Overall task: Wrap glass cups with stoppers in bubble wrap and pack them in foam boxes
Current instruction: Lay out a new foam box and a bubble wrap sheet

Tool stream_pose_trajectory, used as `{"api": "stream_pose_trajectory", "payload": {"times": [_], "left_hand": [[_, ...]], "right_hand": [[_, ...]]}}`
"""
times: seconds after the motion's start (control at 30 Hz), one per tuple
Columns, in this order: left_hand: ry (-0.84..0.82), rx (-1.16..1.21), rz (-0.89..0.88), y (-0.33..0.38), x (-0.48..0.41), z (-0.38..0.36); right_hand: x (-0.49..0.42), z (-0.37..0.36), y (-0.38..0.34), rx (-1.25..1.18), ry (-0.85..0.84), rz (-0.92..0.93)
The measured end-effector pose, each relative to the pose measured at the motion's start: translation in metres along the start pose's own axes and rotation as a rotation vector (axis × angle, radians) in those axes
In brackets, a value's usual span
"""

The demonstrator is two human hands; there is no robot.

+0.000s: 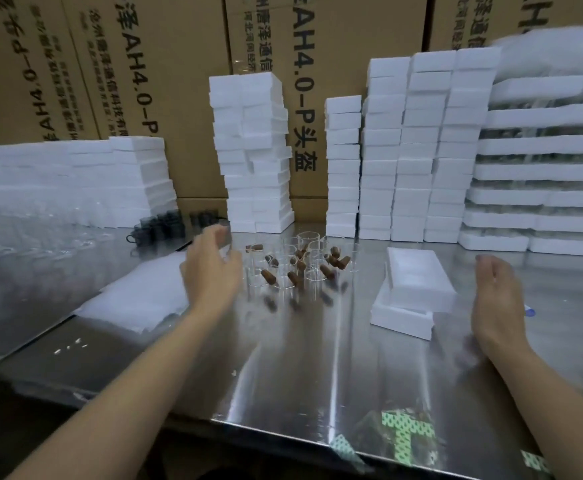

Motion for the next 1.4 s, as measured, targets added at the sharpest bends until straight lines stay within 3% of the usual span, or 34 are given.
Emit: {"api": "stream_pose_trajectory", "payload": {"times": [0.1, 0.2, 0.27, 0.33, 0.47, 0.6, 0.73, 0.87, 0.93, 1.03, 1.13, 1.27, 1.33, 1.4], "left_hand": [[-0.155, -0.382, 0.069, -0.050, -0.023, 0.025], [-0.393, -0.696, 0.072, -0.082, -0.025, 0.028], [-0.458, -0.784, 0.044, -0.093, -0.019, 0.025], [-0.418, -0.796, -0.001, -0.097, -0.017, 0.024], [-0.403, -0.780, 0.021, -0.097, -0.018, 0.023], [-0.424, -0.762, 0.004, -0.096, -0.017, 0.026], [-0.302, -0.581, 0.020, -0.103, -0.015, 0.031], [-0.146, -0.372, 0.159, -0.087, -0.017, 0.046], [-0.013, -0.248, 0.063, -0.067, -0.017, 0.053], [0.088, -0.086, -0.220, -0.017, -0.002, 0.048], [-0.104, 0.025, -0.533, 0.041, 0.034, 0.016], [-0.692, -0.077, -0.948, 0.095, 0.111, -0.044], [-0.856, -0.208, -0.979, 0.096, 0.132, -0.063], [-0.815, -0.224, -0.905, 0.089, 0.131, -0.068]], "right_hand": [[0.017, 0.002, -0.031, 0.214, 0.002, 0.455], [0.037, -0.023, -0.062, 0.444, -0.079, 0.793], [0.055, -0.050, -0.070, 0.624, -0.181, 0.999], [0.065, -0.071, -0.065, 0.744, -0.323, 1.103], [0.058, -0.075, -0.048, 0.888, -0.426, 1.031], [0.030, -0.054, -0.034, 1.059, -0.450, 0.668], [0.011, -0.034, -0.024, 1.056, -0.398, 0.456], [0.003, -0.027, -0.018, 1.019, -0.342, 0.415], [0.001, -0.027, -0.016, 0.991, -0.289, 0.415], [-0.002, -0.028, -0.014, 0.978, -0.250, 0.403], [-0.006, -0.027, -0.014, 0.974, -0.251, 0.380], [-0.010, -0.021, -0.012, 0.946, -0.261, 0.351], [-0.011, -0.019, -0.014, 0.933, -0.262, 0.328], [-0.012, -0.020, -0.017, 0.946, -0.269, 0.317]]}}
Point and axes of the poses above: each hand's wrist, its own x-axis away from the middle knuckle, its own z-axis out of the back of the hand, y = z × x, the point moved 2 cm from there along -x, towards the middle knuckle, and after that the axes turned 2 degrees about -x, right-handed, at the moved point
